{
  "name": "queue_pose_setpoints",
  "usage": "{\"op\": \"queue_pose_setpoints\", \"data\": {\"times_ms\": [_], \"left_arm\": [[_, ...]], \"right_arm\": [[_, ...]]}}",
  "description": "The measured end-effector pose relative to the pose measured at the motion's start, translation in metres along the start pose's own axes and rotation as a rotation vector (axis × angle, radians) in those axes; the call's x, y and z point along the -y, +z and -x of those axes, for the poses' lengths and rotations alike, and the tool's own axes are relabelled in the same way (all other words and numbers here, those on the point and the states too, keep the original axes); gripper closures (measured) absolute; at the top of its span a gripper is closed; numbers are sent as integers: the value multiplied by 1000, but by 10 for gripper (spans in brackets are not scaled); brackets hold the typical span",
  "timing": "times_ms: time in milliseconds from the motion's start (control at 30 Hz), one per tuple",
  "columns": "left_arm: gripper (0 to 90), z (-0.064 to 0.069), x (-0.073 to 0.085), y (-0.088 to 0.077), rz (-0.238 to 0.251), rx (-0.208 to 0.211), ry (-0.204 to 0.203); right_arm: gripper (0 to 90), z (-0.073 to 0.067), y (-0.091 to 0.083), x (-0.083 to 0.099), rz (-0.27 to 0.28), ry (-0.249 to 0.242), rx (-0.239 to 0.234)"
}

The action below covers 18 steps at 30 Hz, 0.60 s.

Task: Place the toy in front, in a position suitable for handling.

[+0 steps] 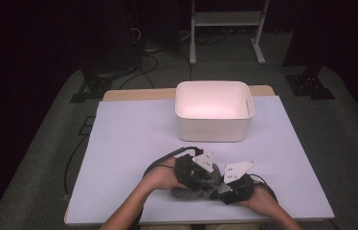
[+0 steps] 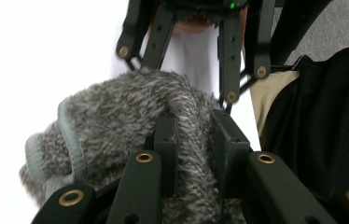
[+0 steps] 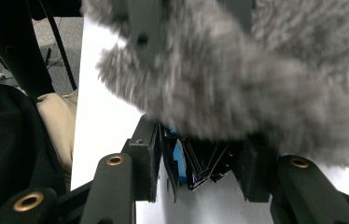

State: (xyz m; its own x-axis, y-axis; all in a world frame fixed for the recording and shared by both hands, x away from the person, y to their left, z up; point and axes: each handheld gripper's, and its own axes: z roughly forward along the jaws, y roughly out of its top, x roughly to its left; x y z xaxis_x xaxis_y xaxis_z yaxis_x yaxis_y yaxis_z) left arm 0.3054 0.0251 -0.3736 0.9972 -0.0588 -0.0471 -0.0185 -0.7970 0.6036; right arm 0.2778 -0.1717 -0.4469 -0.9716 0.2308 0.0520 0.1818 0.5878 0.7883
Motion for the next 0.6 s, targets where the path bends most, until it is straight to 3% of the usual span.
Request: {"op": "queue_pose_setpoints", "data": {"times_ms": [67, 133, 200, 233, 367, 467, 600], "left_arm": [[740, 0, 10, -8, -1, -13, -13], [739, -1, 31, -23, -4, -38, -56], [740, 0, 38, -29, 12, -41, -70], [739, 1, 53, -41, 25, -66, -106], [733, 4, 70, -55, 30, -115, -149], [733, 7, 79, -59, 35, -131, -163], [734, 7, 84, -55, 56, -115, -177]], "right_arm": [[554, 0, 0, 0, -2, -2, 0], [554, 0, 0, 0, -1, -3, 2], [554, 0, 0, 0, -3, -4, 1], [555, 0, 0, 0, -3, -7, 0], [555, 0, 0, 0, -2, -5, -2], [554, 0, 0, -1, -6, -9, -1], [553, 1, 0, -3, -22, -11, -3]]}}
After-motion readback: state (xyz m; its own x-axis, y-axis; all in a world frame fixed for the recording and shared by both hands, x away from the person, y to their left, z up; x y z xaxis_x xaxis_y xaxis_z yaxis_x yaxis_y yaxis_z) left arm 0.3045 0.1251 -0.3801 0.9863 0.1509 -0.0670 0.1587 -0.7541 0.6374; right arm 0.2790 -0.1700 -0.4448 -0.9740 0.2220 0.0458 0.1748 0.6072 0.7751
